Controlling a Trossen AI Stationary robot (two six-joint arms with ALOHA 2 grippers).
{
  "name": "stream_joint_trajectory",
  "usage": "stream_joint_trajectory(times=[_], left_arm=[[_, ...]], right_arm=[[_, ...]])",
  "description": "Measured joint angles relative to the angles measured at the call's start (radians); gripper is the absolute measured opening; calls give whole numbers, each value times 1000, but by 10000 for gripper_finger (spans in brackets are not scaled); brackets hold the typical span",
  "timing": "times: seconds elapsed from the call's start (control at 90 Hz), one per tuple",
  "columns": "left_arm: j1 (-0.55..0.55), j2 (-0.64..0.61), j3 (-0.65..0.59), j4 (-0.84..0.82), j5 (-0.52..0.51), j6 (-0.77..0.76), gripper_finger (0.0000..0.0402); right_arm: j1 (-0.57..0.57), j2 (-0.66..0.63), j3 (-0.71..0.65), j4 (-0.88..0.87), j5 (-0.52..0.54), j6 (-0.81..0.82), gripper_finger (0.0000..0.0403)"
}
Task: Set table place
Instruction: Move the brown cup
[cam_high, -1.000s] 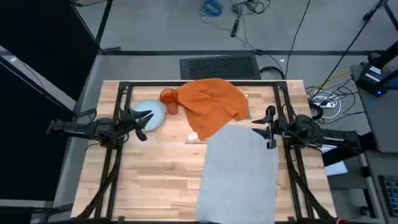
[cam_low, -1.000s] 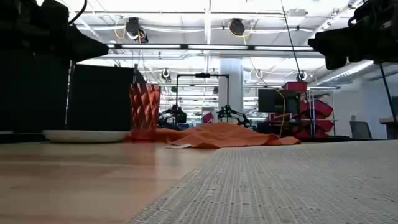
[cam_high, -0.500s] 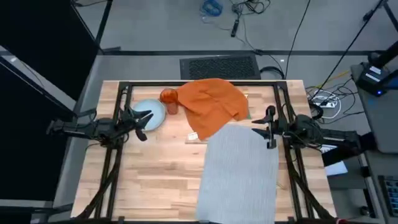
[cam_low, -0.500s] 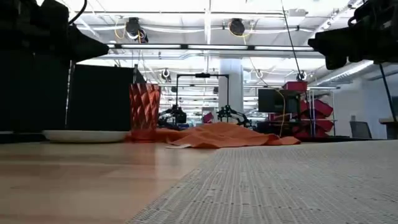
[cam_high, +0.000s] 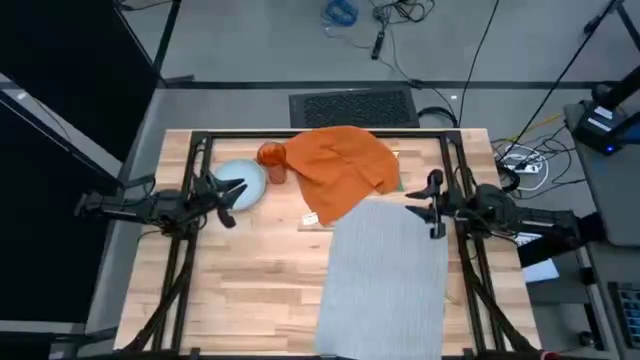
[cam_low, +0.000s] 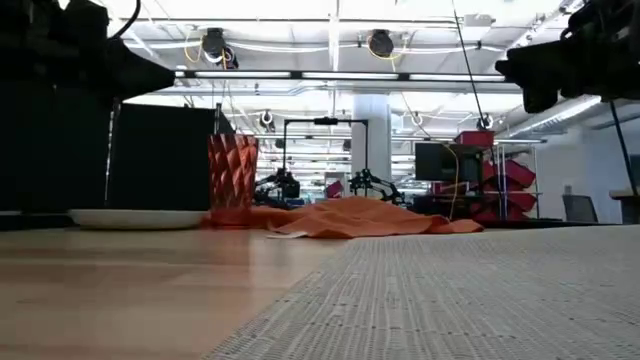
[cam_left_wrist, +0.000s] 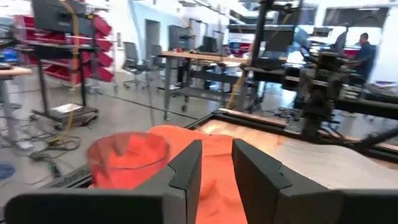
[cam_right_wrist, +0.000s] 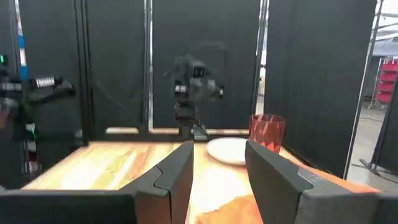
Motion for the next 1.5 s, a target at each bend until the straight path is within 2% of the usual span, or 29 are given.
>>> stream_joint_trajectory(times=[0.111,0.222,0.356,0.478,0.567,0.689,0.789,0.867,1.011,1.144,1.3,1.5], left_arm=[[1,21,49,-15,9,9,74],[16,98,145,-19,9,68,74],[60,275,316,-44,11,150,74],[119,496,504,-137,28,204,74],[175,650,659,-253,66,237,74],[275,813,887,-503,74,265,74],[367,884,1034,-679,77,277,75],[435,902,1107,-815,117,292,78],[564,926,1180,-1088,234,289,88],[619,979,1180,-1265,266,304,91],[588,1057,1179,-1285,312,364,92],[542,1180,1211,-1293,312,404,92]], right_arm=[[0,8,4,135,1,22,132],[0,56,52,133,40,21,132],[0,187,142,75,104,9,132],[-2,374,262,64,124,-23,132],[-3,529,378,34,129,-62,132],[-6,730,583,-91,127,-100,132],[-22,854,762,-246,127,-103,132],[-32,909,872,-374,128,-102,132],[-36,933,954,-464,130,-93,132],[-37,931,954,-502,129,-74,132],[-39,944,954,-547,123,-29,132],[-6,953,954,-623,52,40,132]])
